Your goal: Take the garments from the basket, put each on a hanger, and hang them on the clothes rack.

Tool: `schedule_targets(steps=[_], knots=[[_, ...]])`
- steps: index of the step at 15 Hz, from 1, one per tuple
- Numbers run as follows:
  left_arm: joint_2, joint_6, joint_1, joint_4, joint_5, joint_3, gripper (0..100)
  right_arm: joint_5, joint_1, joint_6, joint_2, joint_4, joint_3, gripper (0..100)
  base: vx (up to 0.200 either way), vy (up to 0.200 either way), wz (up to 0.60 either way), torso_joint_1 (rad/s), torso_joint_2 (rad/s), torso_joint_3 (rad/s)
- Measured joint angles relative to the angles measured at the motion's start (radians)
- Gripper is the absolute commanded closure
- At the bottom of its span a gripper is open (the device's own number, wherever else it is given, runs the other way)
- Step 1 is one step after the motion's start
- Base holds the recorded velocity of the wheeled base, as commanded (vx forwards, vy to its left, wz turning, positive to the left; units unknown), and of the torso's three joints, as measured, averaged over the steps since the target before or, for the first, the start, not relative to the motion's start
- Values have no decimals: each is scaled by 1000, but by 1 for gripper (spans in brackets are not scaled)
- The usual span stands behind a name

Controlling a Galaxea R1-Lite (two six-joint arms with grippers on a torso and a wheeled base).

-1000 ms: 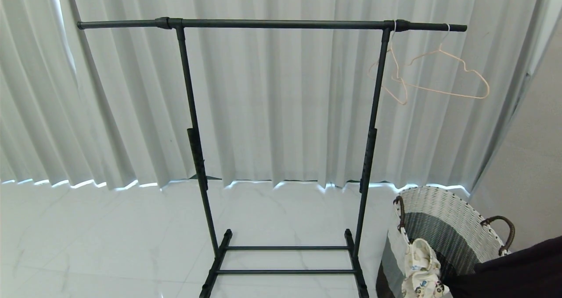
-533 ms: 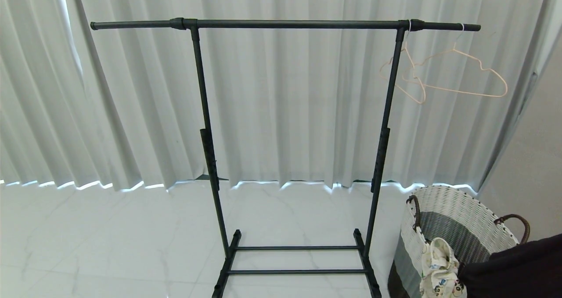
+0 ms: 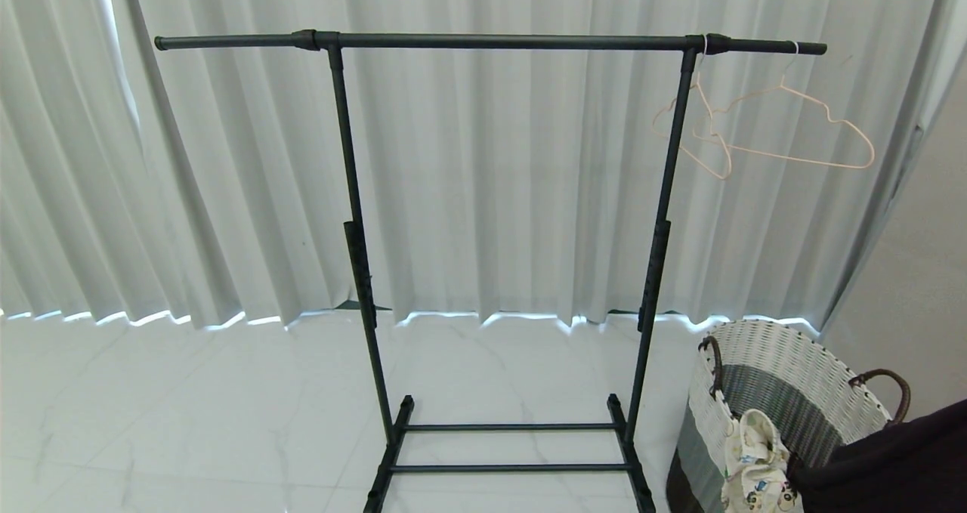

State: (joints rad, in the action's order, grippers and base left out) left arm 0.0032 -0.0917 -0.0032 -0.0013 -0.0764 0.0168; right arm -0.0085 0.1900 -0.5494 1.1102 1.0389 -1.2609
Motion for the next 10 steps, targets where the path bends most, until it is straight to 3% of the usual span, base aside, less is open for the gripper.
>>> schedule_targets(steps=[3, 6, 8, 10], knots=[[84, 2, -14, -3, -124, 139, 0, 47, 10, 1, -2, -1, -1, 100, 0, 0, 0, 0, 0, 0], [374, 5, -51, -6, -219, 385, 0, 52, 12, 14, -14, -2, -4, 100, 0, 0, 0, 0, 0, 0], [613, 7, -116, -7, -240, 566, 0, 61, 12, 34, -26, -2, -5, 100, 0, 0, 0, 0, 0, 0], [871, 10, -239, -13, -195, 724, 0, 63, 12, 58, -38, -20, -6, 100, 0, 0, 0, 0, 0, 0]])
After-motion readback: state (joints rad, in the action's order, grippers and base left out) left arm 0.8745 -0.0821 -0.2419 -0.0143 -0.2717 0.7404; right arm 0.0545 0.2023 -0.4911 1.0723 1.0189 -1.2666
